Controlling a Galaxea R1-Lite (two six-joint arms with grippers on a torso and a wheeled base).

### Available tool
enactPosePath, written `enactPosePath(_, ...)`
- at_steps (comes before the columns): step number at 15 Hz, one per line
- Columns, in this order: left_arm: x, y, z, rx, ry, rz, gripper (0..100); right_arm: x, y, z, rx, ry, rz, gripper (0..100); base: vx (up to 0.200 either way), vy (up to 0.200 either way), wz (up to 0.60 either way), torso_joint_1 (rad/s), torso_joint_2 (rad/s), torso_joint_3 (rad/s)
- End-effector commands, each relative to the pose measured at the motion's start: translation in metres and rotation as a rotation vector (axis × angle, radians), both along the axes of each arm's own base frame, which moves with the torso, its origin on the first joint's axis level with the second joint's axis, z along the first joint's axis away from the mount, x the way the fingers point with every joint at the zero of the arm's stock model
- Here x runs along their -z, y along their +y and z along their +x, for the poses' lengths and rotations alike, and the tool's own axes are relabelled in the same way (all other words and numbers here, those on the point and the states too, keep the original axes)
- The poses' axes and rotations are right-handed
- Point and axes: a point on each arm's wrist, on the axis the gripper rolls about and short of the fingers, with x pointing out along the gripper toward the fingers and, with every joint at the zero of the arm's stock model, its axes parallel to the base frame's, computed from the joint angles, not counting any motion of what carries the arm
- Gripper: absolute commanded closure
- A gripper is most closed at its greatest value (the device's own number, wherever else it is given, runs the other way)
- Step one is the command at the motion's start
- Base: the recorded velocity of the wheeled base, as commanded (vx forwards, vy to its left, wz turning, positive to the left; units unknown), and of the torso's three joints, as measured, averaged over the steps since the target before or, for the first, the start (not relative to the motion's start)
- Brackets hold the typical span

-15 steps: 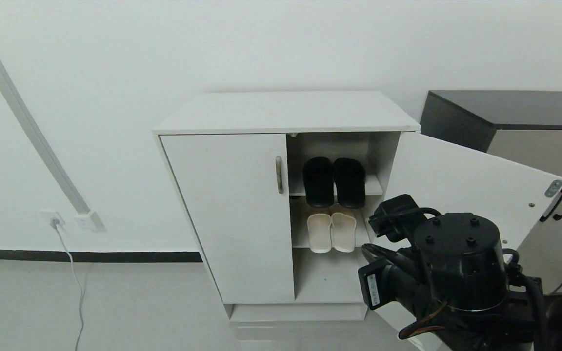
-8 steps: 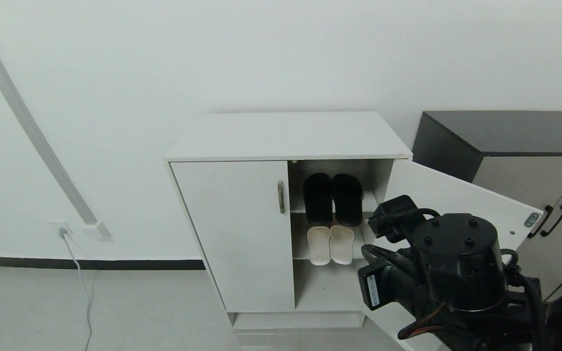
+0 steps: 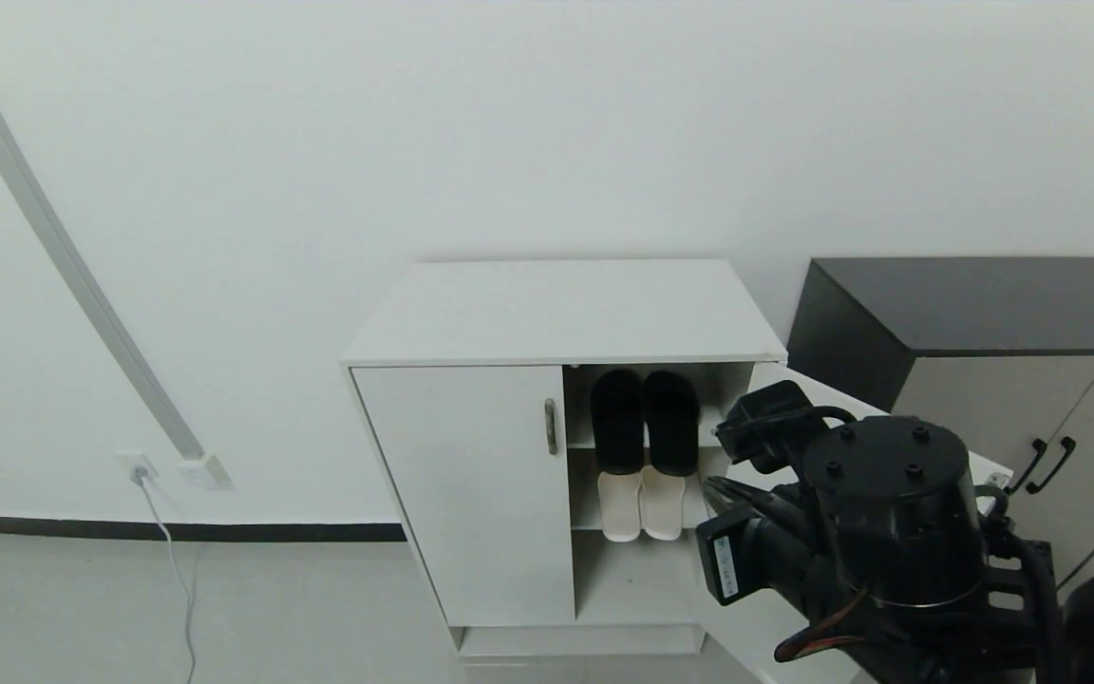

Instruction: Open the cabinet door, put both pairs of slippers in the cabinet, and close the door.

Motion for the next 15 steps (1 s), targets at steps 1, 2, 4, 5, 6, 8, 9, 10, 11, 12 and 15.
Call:
enactPosePath(1, 0.0000, 0.0000, 0.0000, 0.000, 0.000, 0.000, 100, 0.0006, 0.0005, 0.0001, -0.003, 0.002, 0.000, 100, 0.000, 0.000, 0.00, 0.256, -0.59, -0.344)
enactPosePath(2, 0.0000, 0.0000, 0.0001, 0.000, 0.002, 0.000, 100, 0.0007, 0.0003, 0.0004, -0.006, 0.003, 0.001, 100, 0.000, 0.000, 0.00, 0.256, -0.61, -0.334)
enactPosePath(4, 0.0000, 0.0000, 0.0001, 0.000, 0.002, 0.000, 100, 0.0002, -0.0006, 0.0003, -0.004, 0.003, 0.004, 100, 0.000, 0.000, 0.00, 0.246, -0.56, -0.308)
enactPosePath(5, 0.0000, 0.0000, 0.0001, 0.000, 0.002, 0.000, 100, 0.0002, -0.0006, 0.0003, -0.005, 0.002, 0.002, 100, 0.000, 0.000, 0.00, 0.207, -0.45, -0.237)
enactPosePath(6, 0.0000, 0.0000, 0.0000, 0.000, 0.000, 0.000, 100, 0.0002, -0.0006, 0.0003, -0.005, 0.002, 0.002, 100, 0.000, 0.000, 0.00, 0.090, -0.20, -0.105)
enactPosePath(8, 0.0002, 0.0000, 0.0000, 0.001, 0.002, 0.000, 100, 0.0010, -0.0009, 0.0001, -0.005, 0.004, 0.000, 100, 0.000, 0.000, 0.00, 0.018, -0.03, -0.021)
enactPosePath(9, 0.0002, 0.0000, 0.0000, 0.001, 0.002, 0.000, 100, 0.0005, -0.0011, -0.0001, -0.005, 0.003, 0.001, 100, 0.000, 0.000, 0.00, 0.000, 0.00, 0.000)
enactPosePath(10, 0.0002, 0.0000, 0.0001, 0.001, 0.003, 0.000, 100, 0.0005, -0.0015, -0.0003, -0.005, 0.003, 0.000, 100, 0.000, 0.000, 0.00, 0.000, 0.00, 0.000)
enactPosePath(11, 0.0000, 0.0000, 0.0001, 0.001, 0.002, 0.000, 100, 0.0009, -0.0016, -0.0004, -0.005, 0.004, -0.002, 100, 0.000, 0.000, 0.00, 0.000, 0.00, 0.000)
enactPosePath(12, 0.0002, 0.0000, 0.0000, 0.001, 0.002, 0.000, 100, 0.0013, -0.0018, -0.0006, -0.005, 0.004, -0.003, 100, 0.000, 0.000, 0.00, 0.000, 0.00, 0.000)
enactPosePath(15, 0.0000, 0.0000, 0.0000, 0.001, 0.000, 0.000, 100, 0.0010, -0.0017, -0.0005, -0.005, 0.004, -0.003, 100, 0.000, 0.000, -0.60, 0.005, 0.00, -0.001)
